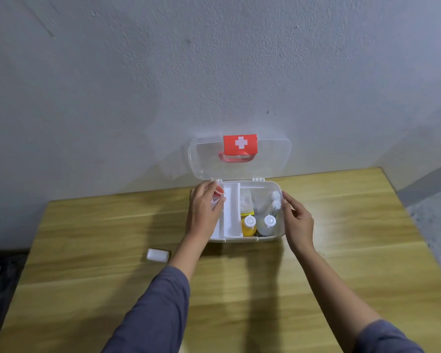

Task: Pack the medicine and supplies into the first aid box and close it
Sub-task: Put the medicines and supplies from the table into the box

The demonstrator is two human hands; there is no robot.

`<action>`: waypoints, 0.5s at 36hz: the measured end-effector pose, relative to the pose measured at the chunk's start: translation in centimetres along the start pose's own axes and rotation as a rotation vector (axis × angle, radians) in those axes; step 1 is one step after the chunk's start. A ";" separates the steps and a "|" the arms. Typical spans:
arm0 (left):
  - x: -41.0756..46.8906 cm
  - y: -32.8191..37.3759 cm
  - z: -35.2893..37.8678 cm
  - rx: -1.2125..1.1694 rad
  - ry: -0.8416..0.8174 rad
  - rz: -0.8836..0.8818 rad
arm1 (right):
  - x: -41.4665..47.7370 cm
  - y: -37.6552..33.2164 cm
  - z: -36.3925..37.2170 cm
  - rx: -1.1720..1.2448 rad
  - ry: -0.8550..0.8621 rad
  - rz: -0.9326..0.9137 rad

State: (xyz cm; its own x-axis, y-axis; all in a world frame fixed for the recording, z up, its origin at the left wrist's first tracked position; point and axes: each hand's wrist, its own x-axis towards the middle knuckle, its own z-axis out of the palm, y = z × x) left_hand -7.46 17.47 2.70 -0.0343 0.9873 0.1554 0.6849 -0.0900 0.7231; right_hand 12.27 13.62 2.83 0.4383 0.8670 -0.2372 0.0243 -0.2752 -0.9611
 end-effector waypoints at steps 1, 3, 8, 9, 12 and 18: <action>-0.1 -0.1 -0.1 0.014 0.003 0.006 | 0.0 -0.1 0.0 -0.001 -0.001 0.001; -0.4 -0.3 -0.4 0.049 0.012 0.037 | 0.0 -0.1 -0.1 0.001 -0.008 0.004; -0.6 -0.4 -0.6 0.038 0.045 0.024 | 0.0 0.1 -0.1 -0.002 -0.016 -0.002; -0.5 -0.4 -0.6 0.017 0.054 0.012 | 0.0 0.1 -0.1 -0.004 -0.018 -0.001; -0.3 -0.2 -0.3 -0.030 0.092 -0.035 | 0.0 0.0 -0.1 -0.015 -0.027 -0.009; -0.3 0.0 0.1 0.012 0.115 -0.052 | 0.0 -0.1 -0.1 -0.010 -0.029 -0.012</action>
State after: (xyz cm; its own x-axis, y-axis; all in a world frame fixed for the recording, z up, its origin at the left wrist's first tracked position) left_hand -7.37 17.15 2.60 -0.1528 0.9688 0.1950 0.6886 -0.0372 0.7242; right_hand 12.35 13.56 2.95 0.4116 0.8820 -0.2294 0.0386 -0.2684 -0.9625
